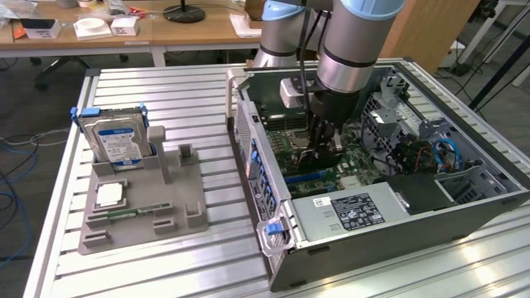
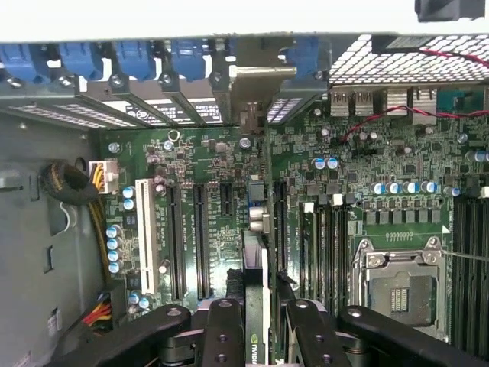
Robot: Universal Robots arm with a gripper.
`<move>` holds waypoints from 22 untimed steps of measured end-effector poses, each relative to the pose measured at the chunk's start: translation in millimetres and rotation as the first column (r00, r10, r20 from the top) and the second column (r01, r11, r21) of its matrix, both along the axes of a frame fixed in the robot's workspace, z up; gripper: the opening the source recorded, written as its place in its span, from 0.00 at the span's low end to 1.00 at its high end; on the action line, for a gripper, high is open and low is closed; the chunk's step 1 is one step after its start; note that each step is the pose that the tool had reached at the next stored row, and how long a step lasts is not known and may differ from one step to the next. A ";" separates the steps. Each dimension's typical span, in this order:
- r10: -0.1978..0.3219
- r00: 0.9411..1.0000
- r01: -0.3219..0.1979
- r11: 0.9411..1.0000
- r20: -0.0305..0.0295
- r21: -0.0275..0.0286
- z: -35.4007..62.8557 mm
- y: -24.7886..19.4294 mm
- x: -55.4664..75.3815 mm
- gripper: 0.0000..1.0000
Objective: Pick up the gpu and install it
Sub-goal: 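Insert the gpu into the slot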
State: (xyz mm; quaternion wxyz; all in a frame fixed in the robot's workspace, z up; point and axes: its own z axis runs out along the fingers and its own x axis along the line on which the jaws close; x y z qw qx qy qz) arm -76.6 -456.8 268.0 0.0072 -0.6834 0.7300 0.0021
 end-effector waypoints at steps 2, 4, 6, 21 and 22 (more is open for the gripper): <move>-0.004 1.000 0.004 1.000 0.000 0.000 -0.3 -0.1 -0.1 0.26; -0.004 1.000 0.004 1.000 0.000 -0.001 -0.4 -0.2 -0.1 0.26; -0.004 1.000 0.004 1.000 0.000 0.000 -0.5 -1.8 -0.1 0.26; -0.004 1.000 0.004 1.000 -0.006 -0.008 -4.2 -7.0 -0.1 0.26; -0.004 1.000 0.004 1.000 -0.006 -0.008 -5.4 -6.8 -0.1 0.26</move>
